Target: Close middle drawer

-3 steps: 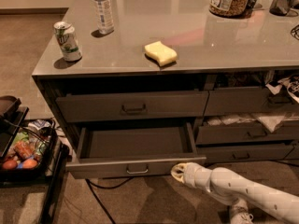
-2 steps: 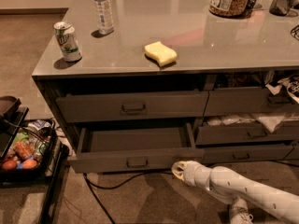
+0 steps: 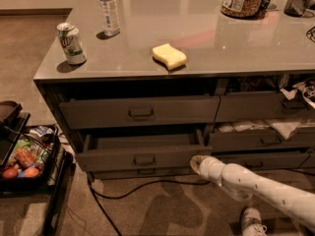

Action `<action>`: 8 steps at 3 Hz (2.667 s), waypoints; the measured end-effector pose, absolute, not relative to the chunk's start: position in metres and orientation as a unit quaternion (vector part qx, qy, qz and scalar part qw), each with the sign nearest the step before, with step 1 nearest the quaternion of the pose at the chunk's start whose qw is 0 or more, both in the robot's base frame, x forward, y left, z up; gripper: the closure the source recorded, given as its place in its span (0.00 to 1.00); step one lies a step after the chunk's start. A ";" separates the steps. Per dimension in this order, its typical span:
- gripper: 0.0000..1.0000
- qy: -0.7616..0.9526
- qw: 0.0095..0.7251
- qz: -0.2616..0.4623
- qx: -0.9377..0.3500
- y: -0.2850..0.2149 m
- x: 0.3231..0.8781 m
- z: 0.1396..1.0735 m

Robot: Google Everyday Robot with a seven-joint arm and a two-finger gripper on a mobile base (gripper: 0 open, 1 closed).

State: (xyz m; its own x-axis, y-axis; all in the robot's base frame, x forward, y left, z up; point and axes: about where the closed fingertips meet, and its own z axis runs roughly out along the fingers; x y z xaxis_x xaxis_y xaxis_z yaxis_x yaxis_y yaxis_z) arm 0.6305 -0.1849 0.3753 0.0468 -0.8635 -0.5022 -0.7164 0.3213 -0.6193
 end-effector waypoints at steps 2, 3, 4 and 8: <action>1.00 0.695 0.429 -0.128 -0.563 -0.213 0.680 0.381; 1.00 0.692 0.434 -0.118 -0.565 -0.202 0.695 0.375; 1.00 0.679 0.449 -0.095 -0.573 -0.176 0.710 0.375; 1.00 0.631 0.472 -0.107 -0.606 -0.179 0.559 0.416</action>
Offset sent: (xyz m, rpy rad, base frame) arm 0.0760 -0.0422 0.0094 -0.0752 -0.0497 -0.0992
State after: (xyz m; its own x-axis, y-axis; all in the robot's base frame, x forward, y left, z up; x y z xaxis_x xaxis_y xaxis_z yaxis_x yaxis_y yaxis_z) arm 0.5589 -0.1794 0.4157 0.1819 -0.8656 -0.4665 -0.6641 0.2418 -0.7075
